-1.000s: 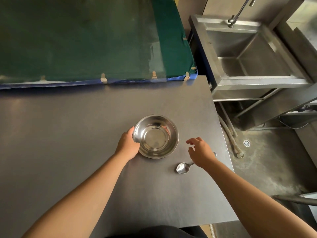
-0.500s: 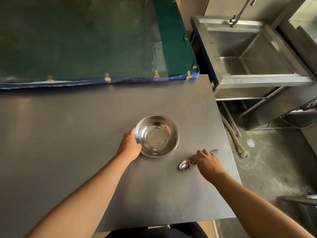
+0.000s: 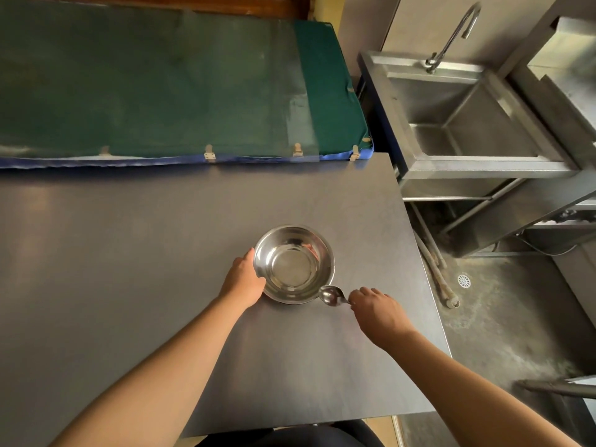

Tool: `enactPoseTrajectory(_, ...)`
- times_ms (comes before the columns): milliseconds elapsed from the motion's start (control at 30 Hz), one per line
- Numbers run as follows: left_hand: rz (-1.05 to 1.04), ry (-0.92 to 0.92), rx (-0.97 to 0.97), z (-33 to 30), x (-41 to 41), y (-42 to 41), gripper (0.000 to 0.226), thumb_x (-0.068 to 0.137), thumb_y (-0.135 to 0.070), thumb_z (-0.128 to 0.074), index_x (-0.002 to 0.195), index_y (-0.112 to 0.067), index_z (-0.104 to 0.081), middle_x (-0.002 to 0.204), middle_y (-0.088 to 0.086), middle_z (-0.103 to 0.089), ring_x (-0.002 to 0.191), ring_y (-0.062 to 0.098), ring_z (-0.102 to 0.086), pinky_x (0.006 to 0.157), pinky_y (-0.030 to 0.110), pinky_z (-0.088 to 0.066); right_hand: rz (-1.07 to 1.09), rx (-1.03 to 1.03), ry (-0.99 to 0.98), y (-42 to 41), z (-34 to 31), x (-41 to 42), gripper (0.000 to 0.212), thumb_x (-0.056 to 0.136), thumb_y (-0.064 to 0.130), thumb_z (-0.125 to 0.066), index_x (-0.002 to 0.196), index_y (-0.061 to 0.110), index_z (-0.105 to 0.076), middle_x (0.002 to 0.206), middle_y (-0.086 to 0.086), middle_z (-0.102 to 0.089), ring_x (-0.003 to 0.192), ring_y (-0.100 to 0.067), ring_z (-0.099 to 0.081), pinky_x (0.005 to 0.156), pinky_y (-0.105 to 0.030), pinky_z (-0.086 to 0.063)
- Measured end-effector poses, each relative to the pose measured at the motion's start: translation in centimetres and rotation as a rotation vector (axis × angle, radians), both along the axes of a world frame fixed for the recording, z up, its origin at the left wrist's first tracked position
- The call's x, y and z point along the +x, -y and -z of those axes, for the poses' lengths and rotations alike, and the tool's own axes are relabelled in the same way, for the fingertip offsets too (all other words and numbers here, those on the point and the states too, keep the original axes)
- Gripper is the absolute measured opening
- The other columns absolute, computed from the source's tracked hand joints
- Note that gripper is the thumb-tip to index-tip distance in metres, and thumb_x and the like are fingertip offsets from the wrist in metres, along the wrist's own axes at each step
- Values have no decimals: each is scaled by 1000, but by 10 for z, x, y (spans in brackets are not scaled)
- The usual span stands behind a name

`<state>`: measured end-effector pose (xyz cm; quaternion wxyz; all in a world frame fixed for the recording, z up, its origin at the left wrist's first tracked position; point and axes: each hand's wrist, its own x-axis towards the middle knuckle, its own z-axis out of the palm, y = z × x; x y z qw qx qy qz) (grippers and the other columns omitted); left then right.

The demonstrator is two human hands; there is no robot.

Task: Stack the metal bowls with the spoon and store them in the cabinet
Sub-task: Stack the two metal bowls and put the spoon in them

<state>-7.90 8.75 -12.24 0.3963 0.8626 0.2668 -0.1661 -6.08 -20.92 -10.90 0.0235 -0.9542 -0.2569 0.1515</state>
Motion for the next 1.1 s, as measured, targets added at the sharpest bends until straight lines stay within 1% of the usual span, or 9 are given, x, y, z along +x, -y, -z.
enactPoseTrajectory(167,7,4,-1,1,-5,-4,73,90,-8,-57,156,-22,-28,136,14,-45,102,38,-65,87,46,-58,16,68,21,-38,-21,14,13,97,19,-50,96,16,-62,92,-4,-64,86,-30,-61,65,-37,-46)
enactPoseTrajectory(300,23,24,6,1,-11,-11,73,91,-9,-60,156,-21,-29,137,14,-46,105,37,-64,89,43,-57,52,44,-11,-72,-31,26,13,92,14,-48,93,15,-62,89,-7,-66,79,-33,-62,59,-32,-39)
enactPoseTrajectory(400,44,65,58,0,-15,-18,64,89,-9,-61,149,-16,-39,139,15,-48,116,35,-58,95,34,-48,70,-4,-65,-94,-32,31,12,89,14,-49,77,17,-52,86,-10,-68,74,-34,-62,58,-32,-38)
enactPoseTrajectory(467,41,88,67,0,-18,-22,58,89,-9,-62,144,-13,-44,140,16,-49,121,35,-56,95,33,-43,78,-33,-85,-108,-30,32,15,87,13,-50,74,19,-49,86,-11,-70,75,-35,-64,59,-32,-39)
enactPoseTrajectory(533,35,97,73,-1,-22,-27,54,89,-9,-63,140,-12,-48,139,15,-51,121,35,-57,95,33,-43,81,-55,-93,-121,-25,33,12,87,13,-51,81,18,-59,90,-11,-71,79,-36,-66,61,-31,-41)
enactPoseTrajectory(633,34,118,85,0,-26,-32,53,89,-11,-65,140,-12,-50,138,15,-53,123,34,-56,99,34,-43,95,-80,-109,-134,-14,35,19,85,12,-51,94,15,-67,96,-12,-73,85,-36,-68,63,-31,-42)
enactPoseTrajectory(733,17,130,85,0,-28,-36,57,89,-14,-67,143,-13,-49,139,13,-54,125,32,-56,103,35,-41,128,-72,-118,-144,-3,35,21,88,15,-50,98,13,-69,97,-12,-73,86,-35,-68,64,-31,-42)
enactPoseTrajectory(867,-24,141,59,3,-33,-41,58,89,-20,-70,143,-15,-48,135,10,-57,121,30,-57,100,35,-43,145,-50,-113,-153,5,36,30,98,34,-51,107,12,-69,97,-12,-73,86,-34,-69,64,-32,-44)
enactPoseTrajectory(1100,-40,120,67,3,-36,-46,58,90,-28,-70,143,-16,-49,132,6,-60,119,26,-58,96,33,-43,105,-62,-146,-163,8,36,25,92,31,-56,108,16,-68,94,-10,-73,83,-32,-69,63,-32,-45)
